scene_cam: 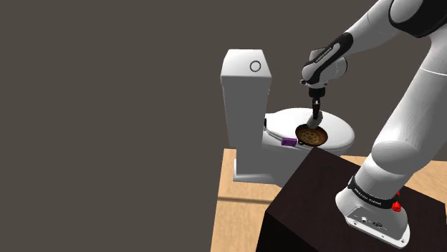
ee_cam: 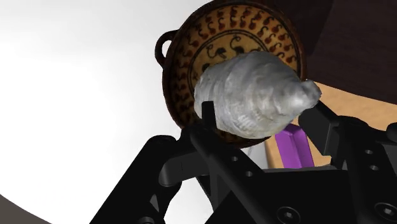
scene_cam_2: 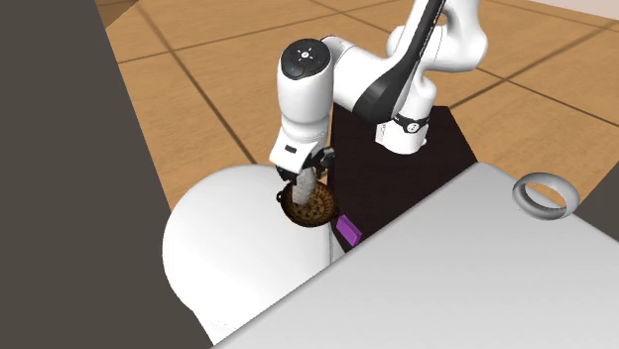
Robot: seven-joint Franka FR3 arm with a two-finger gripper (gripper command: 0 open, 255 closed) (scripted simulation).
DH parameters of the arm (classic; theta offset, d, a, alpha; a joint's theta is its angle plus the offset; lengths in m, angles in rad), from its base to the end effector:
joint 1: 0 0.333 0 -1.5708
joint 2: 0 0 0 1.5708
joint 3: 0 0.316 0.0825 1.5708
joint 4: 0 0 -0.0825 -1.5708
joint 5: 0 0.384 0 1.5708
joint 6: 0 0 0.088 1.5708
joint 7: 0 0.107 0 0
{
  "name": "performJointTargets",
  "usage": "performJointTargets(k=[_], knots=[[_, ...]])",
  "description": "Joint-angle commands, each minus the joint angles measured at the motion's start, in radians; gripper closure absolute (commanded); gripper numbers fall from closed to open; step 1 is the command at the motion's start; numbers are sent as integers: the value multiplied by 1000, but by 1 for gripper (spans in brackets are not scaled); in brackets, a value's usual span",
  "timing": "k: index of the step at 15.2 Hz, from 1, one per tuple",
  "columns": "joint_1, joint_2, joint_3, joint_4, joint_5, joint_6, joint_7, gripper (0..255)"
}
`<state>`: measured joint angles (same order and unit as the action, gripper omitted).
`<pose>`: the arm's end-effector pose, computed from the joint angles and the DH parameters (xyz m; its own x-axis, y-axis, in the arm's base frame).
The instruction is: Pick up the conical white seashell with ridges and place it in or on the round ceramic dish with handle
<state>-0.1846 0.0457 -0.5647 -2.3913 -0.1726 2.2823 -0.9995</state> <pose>0.3477 -0.3301 0.2902 0.9110 0.3611 -0.1990 0.3570 -0.9323 -0.0577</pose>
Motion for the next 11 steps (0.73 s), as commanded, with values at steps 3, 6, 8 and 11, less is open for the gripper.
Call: performJointTargets(k=[3,6,8,11], knots=[[-5,44,0,-18,23,58,-16,255],[-9,84,5,-24,47,101,-29,255],[-13,112,10,-28,64,129,-39,255],[-22,163,22,-31,98,178,-58,255]])
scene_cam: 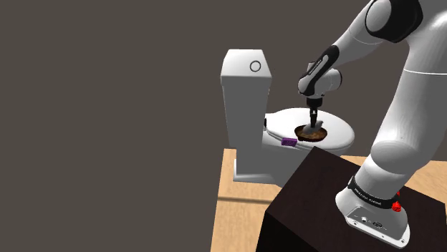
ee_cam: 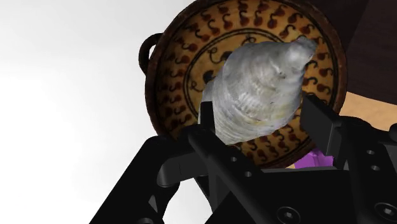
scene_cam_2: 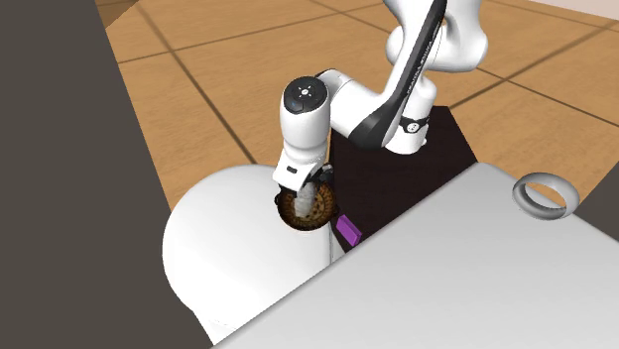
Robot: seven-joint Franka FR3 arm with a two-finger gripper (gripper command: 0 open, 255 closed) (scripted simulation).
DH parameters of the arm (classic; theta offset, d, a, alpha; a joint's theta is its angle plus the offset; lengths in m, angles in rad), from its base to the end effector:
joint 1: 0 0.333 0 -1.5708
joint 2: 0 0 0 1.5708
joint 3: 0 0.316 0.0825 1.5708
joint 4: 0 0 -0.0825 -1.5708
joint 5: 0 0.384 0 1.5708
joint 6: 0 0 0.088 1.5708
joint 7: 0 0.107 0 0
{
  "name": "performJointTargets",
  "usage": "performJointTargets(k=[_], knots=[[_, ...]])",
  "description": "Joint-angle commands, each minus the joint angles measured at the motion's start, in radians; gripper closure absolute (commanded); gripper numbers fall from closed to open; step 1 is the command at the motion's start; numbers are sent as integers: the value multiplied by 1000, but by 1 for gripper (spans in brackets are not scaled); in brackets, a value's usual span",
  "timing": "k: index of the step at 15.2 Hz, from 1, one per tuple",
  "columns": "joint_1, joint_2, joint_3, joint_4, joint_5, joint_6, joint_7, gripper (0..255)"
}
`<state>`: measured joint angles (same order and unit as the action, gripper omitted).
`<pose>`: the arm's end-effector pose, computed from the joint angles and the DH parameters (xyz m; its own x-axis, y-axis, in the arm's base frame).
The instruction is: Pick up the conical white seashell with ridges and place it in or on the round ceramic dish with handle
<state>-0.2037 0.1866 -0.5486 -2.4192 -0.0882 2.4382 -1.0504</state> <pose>0.3452 -0.3315 0.2333 0.9117 0.3602 -0.1976 0.3561 -0.9327 -0.0570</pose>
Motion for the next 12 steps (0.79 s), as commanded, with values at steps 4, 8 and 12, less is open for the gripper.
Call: performJointTargets(k=[4,8,12], knots=[[-3,22,6,-3,13,23,-7,255],[-3,22,6,-3,13,23,-7,255],[-3,22,6,-3,13,22,-8,0]])
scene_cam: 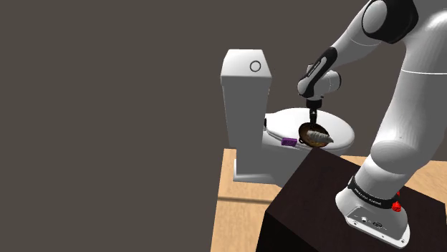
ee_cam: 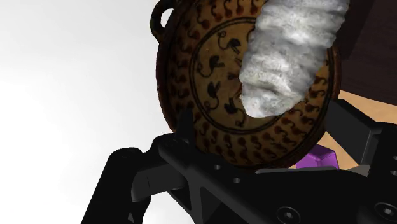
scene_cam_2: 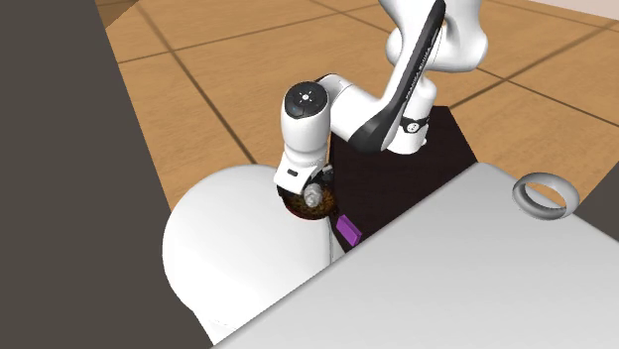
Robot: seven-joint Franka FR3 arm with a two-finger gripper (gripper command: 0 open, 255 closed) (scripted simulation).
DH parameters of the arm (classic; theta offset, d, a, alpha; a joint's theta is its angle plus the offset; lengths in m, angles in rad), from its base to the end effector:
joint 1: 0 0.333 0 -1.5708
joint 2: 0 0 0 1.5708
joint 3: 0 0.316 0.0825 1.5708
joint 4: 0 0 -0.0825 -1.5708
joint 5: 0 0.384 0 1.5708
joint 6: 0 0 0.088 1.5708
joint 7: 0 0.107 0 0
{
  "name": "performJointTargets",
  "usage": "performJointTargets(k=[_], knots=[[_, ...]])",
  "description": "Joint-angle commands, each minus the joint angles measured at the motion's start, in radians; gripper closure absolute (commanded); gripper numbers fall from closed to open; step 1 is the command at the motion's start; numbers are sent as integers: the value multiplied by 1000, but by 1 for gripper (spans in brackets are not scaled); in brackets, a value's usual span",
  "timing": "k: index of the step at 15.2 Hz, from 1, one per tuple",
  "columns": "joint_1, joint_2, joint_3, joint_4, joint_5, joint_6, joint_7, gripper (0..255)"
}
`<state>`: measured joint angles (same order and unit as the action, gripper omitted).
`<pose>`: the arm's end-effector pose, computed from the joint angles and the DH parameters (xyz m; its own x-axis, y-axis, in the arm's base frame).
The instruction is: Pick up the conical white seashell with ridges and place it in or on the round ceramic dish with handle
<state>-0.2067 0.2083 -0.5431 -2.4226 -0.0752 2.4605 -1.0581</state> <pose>0.3449 -0.3307 0.2246 0.9109 0.3618 -0.1985 0.3577 -0.9321 -0.0572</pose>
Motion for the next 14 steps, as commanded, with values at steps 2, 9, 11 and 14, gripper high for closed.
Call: performJointTargets(k=[2,9,11,14], knots=[[0,1,1,0,1,0,0,0],[27,-107,-15,39,-62,-137,47,0],[27,-107,-15,39,-62,-137,47,0],[27,-107,-15,39,-62,-137,47,0]])
